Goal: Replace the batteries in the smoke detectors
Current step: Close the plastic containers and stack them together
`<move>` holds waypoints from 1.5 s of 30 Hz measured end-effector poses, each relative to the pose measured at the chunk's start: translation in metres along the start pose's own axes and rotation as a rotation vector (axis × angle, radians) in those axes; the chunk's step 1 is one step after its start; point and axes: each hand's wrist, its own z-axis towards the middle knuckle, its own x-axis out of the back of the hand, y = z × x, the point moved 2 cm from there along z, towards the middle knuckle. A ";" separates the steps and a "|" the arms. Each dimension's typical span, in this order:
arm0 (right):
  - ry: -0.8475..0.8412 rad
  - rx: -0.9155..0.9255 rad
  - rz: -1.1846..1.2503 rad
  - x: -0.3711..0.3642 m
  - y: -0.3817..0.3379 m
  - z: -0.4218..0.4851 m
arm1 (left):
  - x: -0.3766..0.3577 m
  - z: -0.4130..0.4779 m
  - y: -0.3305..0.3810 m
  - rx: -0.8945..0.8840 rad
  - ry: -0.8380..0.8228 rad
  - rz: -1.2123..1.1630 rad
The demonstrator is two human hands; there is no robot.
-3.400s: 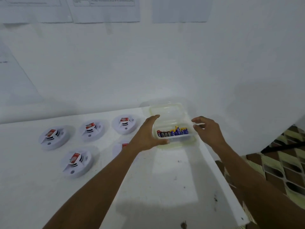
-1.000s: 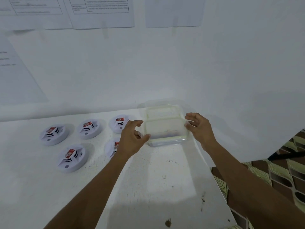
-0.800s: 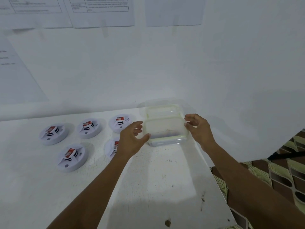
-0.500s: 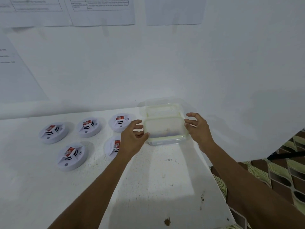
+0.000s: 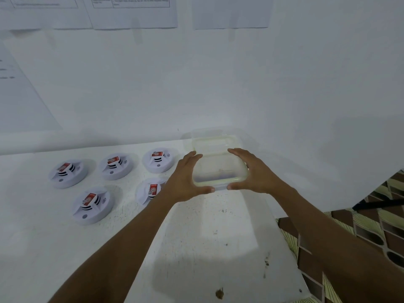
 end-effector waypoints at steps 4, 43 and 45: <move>0.096 0.033 -0.008 -0.005 -0.004 -0.003 | -0.005 -0.004 0.001 -0.017 0.064 -0.016; 0.547 -0.174 0.243 0.029 0.026 0.057 | 0.020 0.060 0.001 0.097 0.221 -0.247; 0.514 -0.273 0.262 0.039 0.039 0.073 | 0.027 0.083 -0.002 0.112 0.185 -0.192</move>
